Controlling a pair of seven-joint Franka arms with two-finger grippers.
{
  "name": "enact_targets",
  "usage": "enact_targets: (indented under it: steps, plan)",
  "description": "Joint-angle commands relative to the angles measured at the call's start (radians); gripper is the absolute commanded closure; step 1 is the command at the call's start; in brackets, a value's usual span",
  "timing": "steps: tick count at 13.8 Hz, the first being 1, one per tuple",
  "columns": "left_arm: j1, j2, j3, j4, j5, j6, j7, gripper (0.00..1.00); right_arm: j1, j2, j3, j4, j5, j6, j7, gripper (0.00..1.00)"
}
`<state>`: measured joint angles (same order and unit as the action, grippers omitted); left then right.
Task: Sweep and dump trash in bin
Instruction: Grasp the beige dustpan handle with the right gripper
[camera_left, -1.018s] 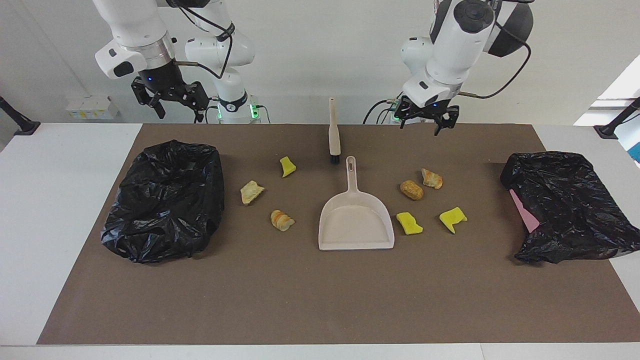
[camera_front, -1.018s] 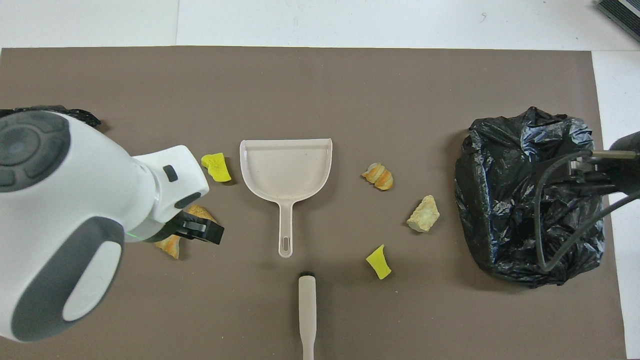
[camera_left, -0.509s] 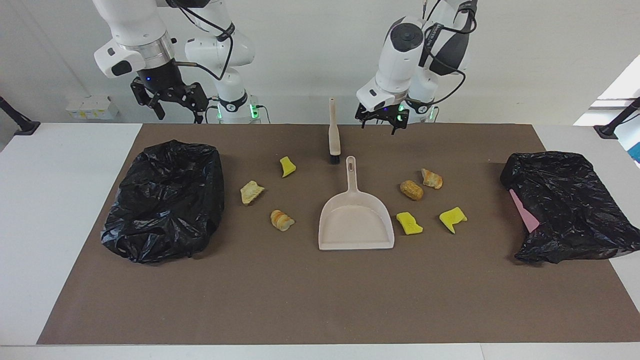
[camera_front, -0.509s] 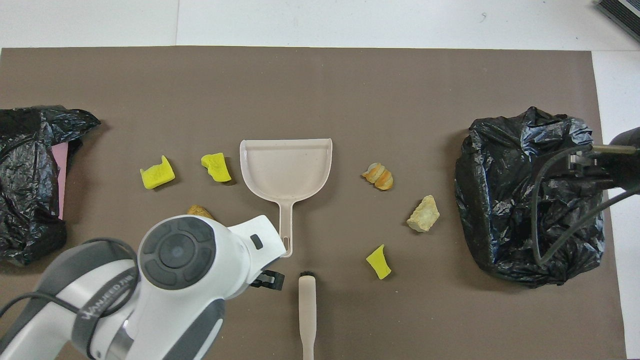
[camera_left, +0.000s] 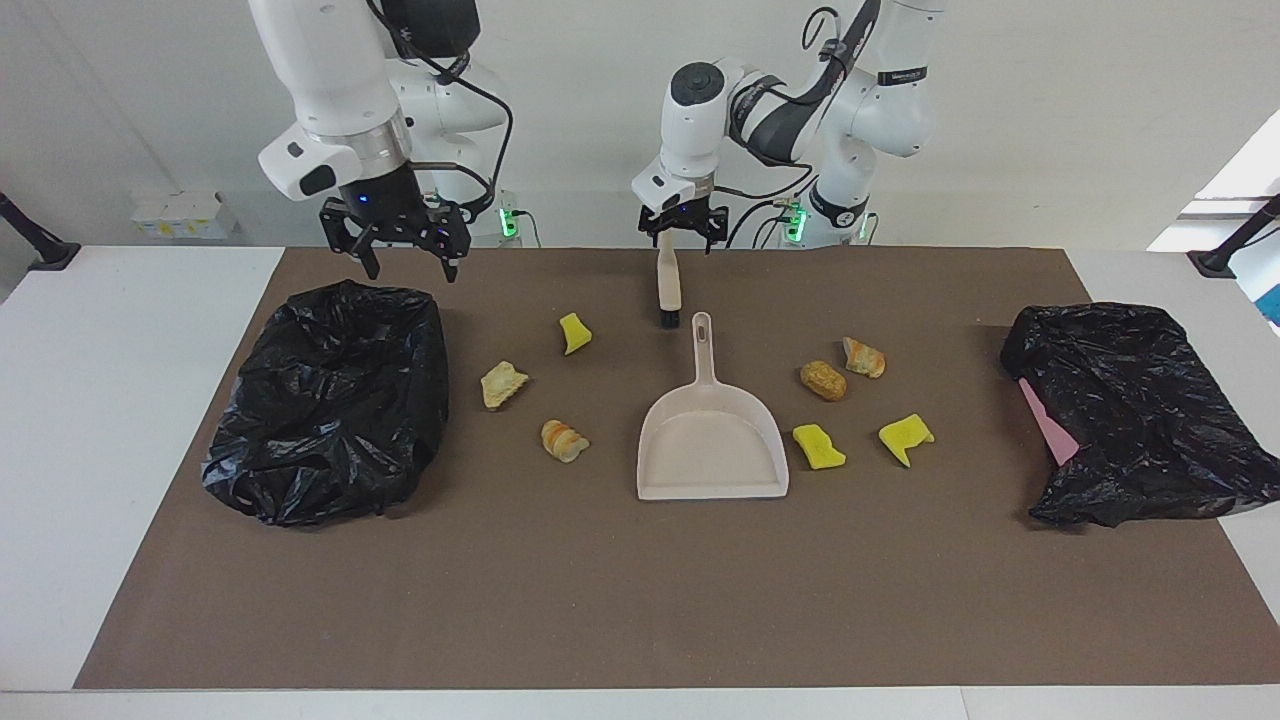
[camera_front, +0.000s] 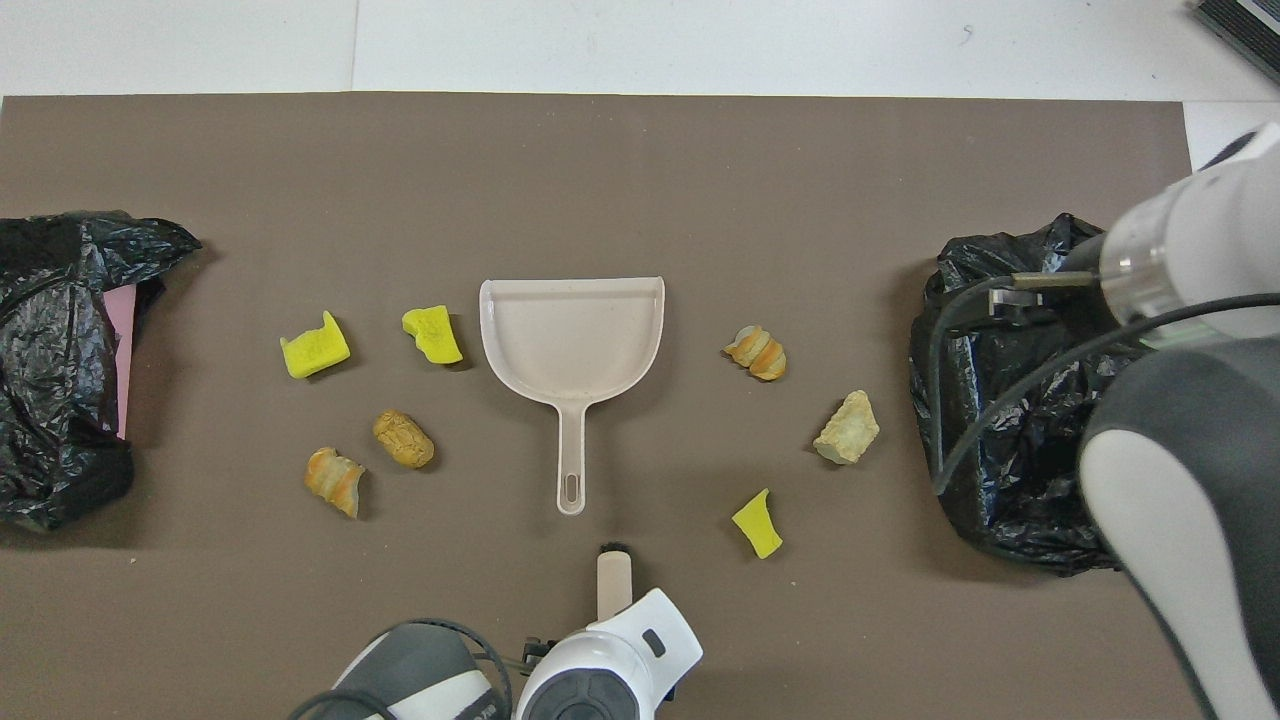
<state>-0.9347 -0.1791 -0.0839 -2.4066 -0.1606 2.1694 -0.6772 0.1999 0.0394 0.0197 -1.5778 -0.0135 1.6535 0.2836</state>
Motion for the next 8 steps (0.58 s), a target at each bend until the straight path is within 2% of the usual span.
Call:
enact_targets:
  steps: [1, 5, 8]
  plan:
    - [-0.096, -0.04, 0.019, -0.133, -0.036, 0.151, -0.043, 0.0, 0.076, 0.068, 0.002, -0.004, -0.002, 0.084, 0.104, 0.0]
    - [-0.171, -0.051, 0.018, -0.225, -0.037, 0.265, -0.1, 0.0, 0.209, 0.166, 0.002, 0.005, 0.0, 0.173, 0.227, 0.0]
    - [-0.193, -0.037, 0.019, -0.24, -0.036, 0.323, -0.119, 0.0, 0.292, 0.236, 0.002, 0.005, 0.006, 0.242, 0.316, 0.0]
